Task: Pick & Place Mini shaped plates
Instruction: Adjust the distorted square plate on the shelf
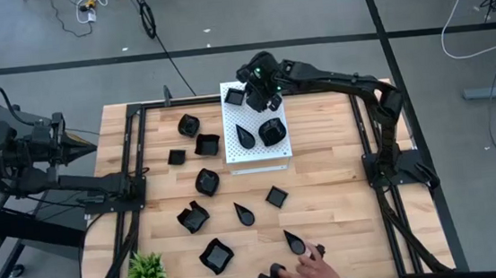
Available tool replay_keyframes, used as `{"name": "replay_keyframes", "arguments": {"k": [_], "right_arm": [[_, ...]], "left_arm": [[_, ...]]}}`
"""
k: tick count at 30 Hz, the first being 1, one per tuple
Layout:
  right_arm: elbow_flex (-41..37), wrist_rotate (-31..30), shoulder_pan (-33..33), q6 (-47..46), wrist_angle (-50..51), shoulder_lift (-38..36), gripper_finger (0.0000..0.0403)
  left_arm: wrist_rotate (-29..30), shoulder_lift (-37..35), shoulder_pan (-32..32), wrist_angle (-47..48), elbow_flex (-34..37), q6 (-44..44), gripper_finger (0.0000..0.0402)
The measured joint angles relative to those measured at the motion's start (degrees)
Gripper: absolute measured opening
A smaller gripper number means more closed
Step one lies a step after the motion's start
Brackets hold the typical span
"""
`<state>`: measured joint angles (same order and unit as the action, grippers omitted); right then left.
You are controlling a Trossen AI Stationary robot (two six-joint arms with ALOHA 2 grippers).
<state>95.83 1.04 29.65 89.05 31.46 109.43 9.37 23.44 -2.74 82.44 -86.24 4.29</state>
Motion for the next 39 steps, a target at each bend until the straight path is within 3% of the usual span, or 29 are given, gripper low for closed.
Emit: {"name": "replay_keyframes", "arguments": {"k": [6, 15, 25, 39], "right_arm": [[0.0, -1.9, -0.1, -11.9, 0.2, -3.7, 0.0086], [0.0, -12.7, 1.9, -41.0, 3.3, -9.0, 0.0087], [0.0, -7.7, 4.1, -38.9, 16.9, -11.1, 0.0094], [-2.5, -4.1, 4.5, -43.6, 21.6, -10.9, 0.0187]], "left_arm": [[0.0, 0.0, 0.0, 0.0, 0.0, 0.0, 0.0003], [0.0, 0.0, 0.0, 0.0, 0.0, 0.0, 0.0003], [0.0, 0.0, 0.0, 0.0, 0.0, 0.0, 0.0003], [0.0, 0.0, 0.0, 0.0, 0.0, 0.0, 0.0003]]}}
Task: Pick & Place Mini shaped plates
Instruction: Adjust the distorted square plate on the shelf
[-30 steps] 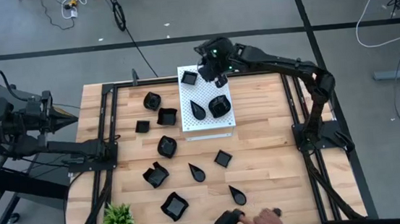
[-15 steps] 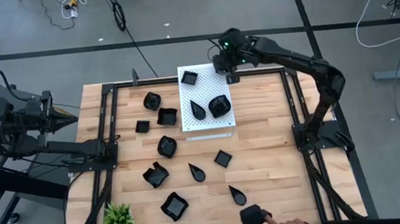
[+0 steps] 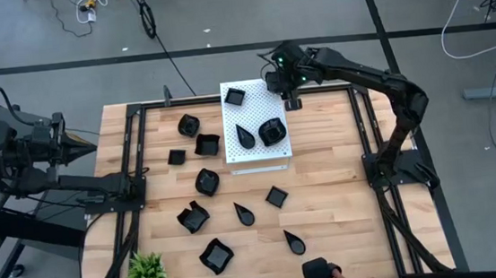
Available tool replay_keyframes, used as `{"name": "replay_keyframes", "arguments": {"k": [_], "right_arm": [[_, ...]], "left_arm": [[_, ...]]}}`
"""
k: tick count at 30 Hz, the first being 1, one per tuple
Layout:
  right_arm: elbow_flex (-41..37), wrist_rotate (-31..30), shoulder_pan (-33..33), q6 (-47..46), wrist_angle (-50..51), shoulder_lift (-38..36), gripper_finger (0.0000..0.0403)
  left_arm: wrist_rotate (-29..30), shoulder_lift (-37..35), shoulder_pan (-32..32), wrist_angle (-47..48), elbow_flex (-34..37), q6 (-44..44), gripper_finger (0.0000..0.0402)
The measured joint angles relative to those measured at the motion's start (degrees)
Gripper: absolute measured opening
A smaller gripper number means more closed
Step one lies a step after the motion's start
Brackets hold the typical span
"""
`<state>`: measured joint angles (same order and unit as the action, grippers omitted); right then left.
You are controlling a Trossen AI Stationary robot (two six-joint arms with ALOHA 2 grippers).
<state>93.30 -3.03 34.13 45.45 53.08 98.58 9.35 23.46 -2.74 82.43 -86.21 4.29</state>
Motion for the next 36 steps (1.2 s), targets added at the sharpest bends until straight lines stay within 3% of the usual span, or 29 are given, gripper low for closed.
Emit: {"name": "replay_keyframes", "arguments": {"k": [8, 36], "right_arm": [[-6.3, -4.4, -0.1, 0.0, -3.7, 0.1, 0.0180], [-6.5, -4.9, 0.4, 1.0, -7.7, 1.6, 0.0149]], "left_arm": [[0.0, 0.0, 0.0, 0.0, 0.0, 0.0, 0.0003], [0.0, 0.0, 0.0, 0.0, 0.0, 0.0, 0.0003]]}}
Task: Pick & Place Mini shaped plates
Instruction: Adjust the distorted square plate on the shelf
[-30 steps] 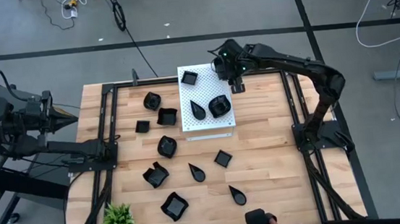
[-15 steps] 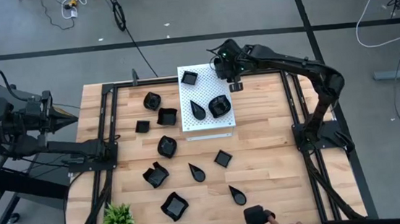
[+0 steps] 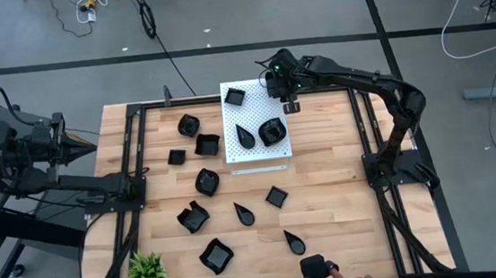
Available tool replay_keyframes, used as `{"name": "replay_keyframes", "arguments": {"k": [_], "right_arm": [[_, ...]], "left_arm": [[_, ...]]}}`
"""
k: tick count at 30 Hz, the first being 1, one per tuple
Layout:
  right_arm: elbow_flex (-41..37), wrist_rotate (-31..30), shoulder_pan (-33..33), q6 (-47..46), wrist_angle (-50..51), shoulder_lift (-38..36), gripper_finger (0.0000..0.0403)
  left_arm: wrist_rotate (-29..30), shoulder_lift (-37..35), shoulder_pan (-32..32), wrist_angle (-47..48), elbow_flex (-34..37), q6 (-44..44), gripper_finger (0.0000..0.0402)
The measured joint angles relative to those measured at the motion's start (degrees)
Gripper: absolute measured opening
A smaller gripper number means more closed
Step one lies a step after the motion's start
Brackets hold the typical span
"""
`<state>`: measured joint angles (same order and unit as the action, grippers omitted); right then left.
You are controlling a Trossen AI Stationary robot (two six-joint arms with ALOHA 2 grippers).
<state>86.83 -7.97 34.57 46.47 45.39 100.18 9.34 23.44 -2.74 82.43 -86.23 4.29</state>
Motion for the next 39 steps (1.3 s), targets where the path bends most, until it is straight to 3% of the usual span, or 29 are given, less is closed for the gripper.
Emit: {"name": "replay_keyframes", "arguments": {"k": [39], "right_arm": [[0.0, 1.4, -0.1, 0.5, 0.0, 0.0, 0.0005]], "left_arm": [[0.0, 0.0, 0.0, 0.0, 0.0, 0.0, 0.0003]]}}
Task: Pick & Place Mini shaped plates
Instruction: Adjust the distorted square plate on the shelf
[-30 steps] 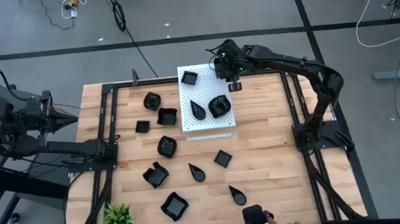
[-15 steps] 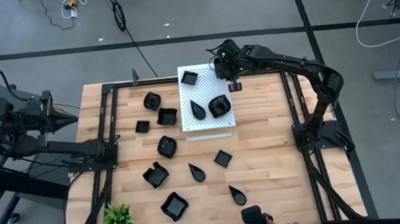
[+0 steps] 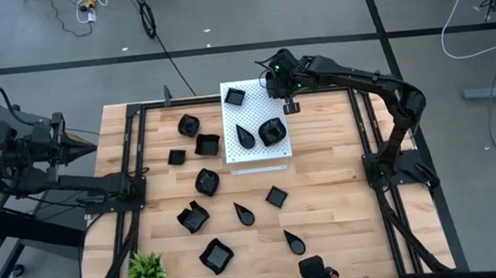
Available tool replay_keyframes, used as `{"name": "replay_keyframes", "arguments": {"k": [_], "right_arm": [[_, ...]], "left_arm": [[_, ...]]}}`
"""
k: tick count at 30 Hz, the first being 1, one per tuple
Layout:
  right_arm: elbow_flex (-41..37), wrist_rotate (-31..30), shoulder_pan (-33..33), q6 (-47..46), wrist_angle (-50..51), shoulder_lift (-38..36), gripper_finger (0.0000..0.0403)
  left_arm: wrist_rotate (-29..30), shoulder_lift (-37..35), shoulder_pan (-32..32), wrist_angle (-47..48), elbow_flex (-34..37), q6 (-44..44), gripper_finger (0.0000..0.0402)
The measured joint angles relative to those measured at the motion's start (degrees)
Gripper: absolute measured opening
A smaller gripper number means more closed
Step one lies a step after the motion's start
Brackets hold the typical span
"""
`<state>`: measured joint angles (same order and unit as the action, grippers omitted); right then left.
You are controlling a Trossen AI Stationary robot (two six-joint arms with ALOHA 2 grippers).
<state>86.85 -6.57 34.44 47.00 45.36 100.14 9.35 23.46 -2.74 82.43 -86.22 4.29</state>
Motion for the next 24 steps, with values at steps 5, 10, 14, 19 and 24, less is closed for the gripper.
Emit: {"name": "replay_keyframes", "arguments": {"k": [5, 10, 14, 19, 24], "right_arm": [[0.0, 0.0, 0.0, 0.0, 0.0, 0.0, 0.0005], [0.0, 0.0, 0.0, 0.5, 0.0, 0.0, 0.0003], [0.0, 0.0, -0.6, 0.8, -0.3, 0.0, 0.0002], [0.0, 0.2, -1.8, 2.6, -1.5, 0.0, 0.0001], [0.0, 0.2, -2.7, 3.2, -1.8, 0.0, 0.0001]], "left_arm": [[0.0, 0.0, 0.0, 0.0, 0.0, 0.0, 0.0003], [0.0, 0.0, 0.0, 0.0, 0.0, 0.0, 0.0003], [0.0, 0.0, 0.0, 0.0, 0.0, 0.0, 0.0003], [0.0, 0.0, 0.0, 0.0, 0.0, 0.0, 0.0003], [0.0, 0.0, 0.0, 0.0, 0.0, 0.0, 0.0003]]}}
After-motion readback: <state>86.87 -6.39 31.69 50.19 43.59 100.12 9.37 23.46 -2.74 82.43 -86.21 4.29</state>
